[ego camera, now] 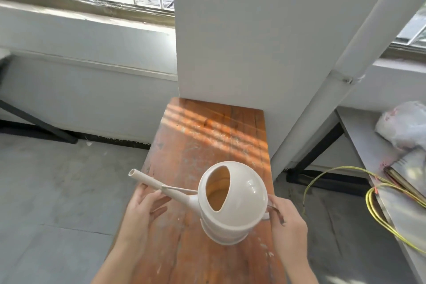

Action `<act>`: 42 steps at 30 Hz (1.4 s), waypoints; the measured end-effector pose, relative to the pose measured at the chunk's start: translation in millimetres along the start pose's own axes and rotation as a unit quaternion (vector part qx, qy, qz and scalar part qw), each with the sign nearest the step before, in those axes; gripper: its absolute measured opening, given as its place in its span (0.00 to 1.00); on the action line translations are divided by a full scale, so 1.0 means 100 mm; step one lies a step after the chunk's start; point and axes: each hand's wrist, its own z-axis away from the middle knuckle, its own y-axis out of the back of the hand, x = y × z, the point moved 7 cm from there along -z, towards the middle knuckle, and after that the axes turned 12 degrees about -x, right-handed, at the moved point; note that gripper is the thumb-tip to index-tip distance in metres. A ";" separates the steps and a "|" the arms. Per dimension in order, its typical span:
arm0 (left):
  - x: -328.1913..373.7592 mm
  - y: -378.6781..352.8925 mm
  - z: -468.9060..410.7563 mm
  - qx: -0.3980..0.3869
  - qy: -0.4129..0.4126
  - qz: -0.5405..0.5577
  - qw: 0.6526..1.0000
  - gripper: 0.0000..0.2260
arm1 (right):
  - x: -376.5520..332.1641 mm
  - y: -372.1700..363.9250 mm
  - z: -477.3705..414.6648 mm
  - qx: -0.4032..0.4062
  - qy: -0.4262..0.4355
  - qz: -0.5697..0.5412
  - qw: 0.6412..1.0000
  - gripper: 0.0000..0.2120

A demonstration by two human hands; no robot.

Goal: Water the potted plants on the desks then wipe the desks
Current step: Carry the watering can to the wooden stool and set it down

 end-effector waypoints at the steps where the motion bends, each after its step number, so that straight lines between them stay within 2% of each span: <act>1: 0.04 -0.01 -0.12 -0.005 -0.001 0.006 1.000 0.16 | 0.00 -0.03 -0.12 0.002 -0.003 0.005 1.000 0.18; 4: 0.21 -0.03 -0.55 -0.017 -0.007 0.016 1.000 0.12 | 0.02 -0.14 -0.54 -0.006 -0.015 0.014 1.000 0.17; 6: 0.31 -0.09 -0.75 -0.029 -0.013 0.018 0.999 0.13 | -0.02 -0.16 -0.76 -0.014 -0.015 0.024 0.999 0.18; 11: 0.53 -0.20 -1.53 -0.050 -0.031 0.020 0.998 0.13 | -0.10 -0.29 -1.55 -0.014 -0.017 0.038 0.999 0.13; 17: 0.67 -0.32 -2.43 -0.050 -0.045 0.016 0.998 0.09 | 0.13 -0.59 -2.46 -0.041 -0.082 0.014 0.996 0.14; 22: 0.64 -0.35 -2.93 -0.030 -0.040 0.020 0.999 0.19 | 0.22 -0.74 -2.99 -0.039 -0.082 -0.012 0.996 0.11; 26: 0.62 -0.33 -3.10 -0.016 -0.038 0.018 0.999 0.18 | 0.39 -0.83 -3.20 -0.016 -0.098 0.033 0.994 0.15; 28: 0.60 -0.30 -3.13 -0.009 -0.031 0.016 0.999 0.18 | 0.41 -0.89 -3.19 -0.026 -0.114 -0.017 0.993 0.15; 31: 0.58 -0.28 -3.13 -0.005 -0.027 0.009 1.000 0.18 | 0.37 -0.92 -3.19 -0.037 -0.085 0.005 0.996 0.16; 34: 0.60 -0.28 -3.12 -0.016 -0.027 -0.033 0.999 0.17 | 0.35 -0.91 -3.19 -0.050 -0.098 -0.009 0.994 0.13; 36: 0.60 -0.29 -3.09 -0.019 -0.012 -0.084 0.996 0.17 | 0.33 -0.89 -3.17 -0.076 -0.107 0.025 0.991 0.11; 39: 0.61 -0.26 -2.93 -0.001 0.020 -0.143 0.989 0.23 | 0.30 -0.82 -3.05 -0.105 -0.115 0.073 0.985 0.21; 42: 0.64 -0.19 -2.53 -0.010 0.018 -0.173 0.985 0.17 | 0.20 -0.67 -2.72 -0.101 -0.125 0.052 0.986 0.23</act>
